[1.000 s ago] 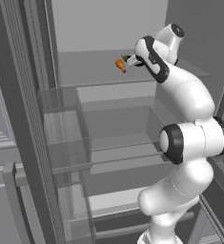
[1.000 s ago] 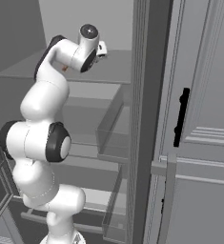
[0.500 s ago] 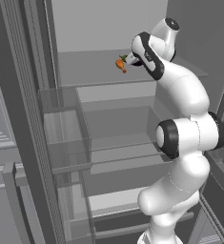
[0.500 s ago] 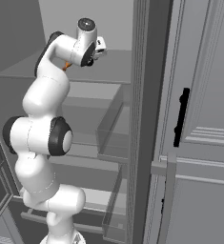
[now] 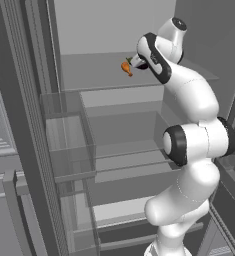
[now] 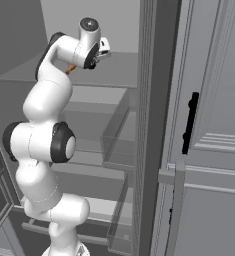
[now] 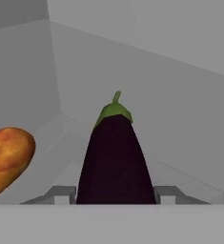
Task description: Place one eggplant and one chicken drumstick in each tupperware on the nearby counter, to pack two identical lunches.
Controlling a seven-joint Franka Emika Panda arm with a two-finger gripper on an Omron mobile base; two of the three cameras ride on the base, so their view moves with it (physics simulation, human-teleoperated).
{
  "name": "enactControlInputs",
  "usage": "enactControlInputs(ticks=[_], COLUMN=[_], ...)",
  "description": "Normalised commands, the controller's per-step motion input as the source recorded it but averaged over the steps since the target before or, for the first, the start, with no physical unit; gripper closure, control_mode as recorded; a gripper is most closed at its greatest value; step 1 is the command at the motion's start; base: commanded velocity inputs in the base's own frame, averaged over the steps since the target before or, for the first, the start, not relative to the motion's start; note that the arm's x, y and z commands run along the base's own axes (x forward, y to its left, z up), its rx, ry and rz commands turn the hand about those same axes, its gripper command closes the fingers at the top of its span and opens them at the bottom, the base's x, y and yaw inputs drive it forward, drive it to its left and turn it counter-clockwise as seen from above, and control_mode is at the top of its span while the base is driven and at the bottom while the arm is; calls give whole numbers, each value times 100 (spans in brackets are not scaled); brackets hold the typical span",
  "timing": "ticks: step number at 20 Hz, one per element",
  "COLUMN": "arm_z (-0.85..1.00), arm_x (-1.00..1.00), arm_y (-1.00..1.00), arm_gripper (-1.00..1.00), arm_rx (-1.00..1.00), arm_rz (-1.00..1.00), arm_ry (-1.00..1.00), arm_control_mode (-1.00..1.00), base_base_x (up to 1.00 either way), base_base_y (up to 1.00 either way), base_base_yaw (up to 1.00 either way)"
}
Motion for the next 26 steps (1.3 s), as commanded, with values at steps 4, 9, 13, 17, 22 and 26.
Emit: enactControlInputs(ticks=[4, 9, 13, 17, 22, 26], arm_z=[-1, -2, 0, 0, 1, 1], arm_x=[0, -61, -100, -100, -100, -100], arm_y=[1, 0, -8, -26, -14, -5], arm_gripper=[100, 100, 100, 100, 100, 100], arm_rx=[0, 0, 0, 1, 4, 5], arm_rz=[0, -1, -15, -23, -19, -16], arm_ry=[0, -13, -19, 0, 18, 19], arm_control_mode=[-100, -100, -100, -100, -100, -100], base_base_x=[0, 0, 0, 0, 0, 0], base_base_y=[0, 0, 0, 0, 0, 0], base_base_yaw=[0, 0, 0, 0, 0, 0])
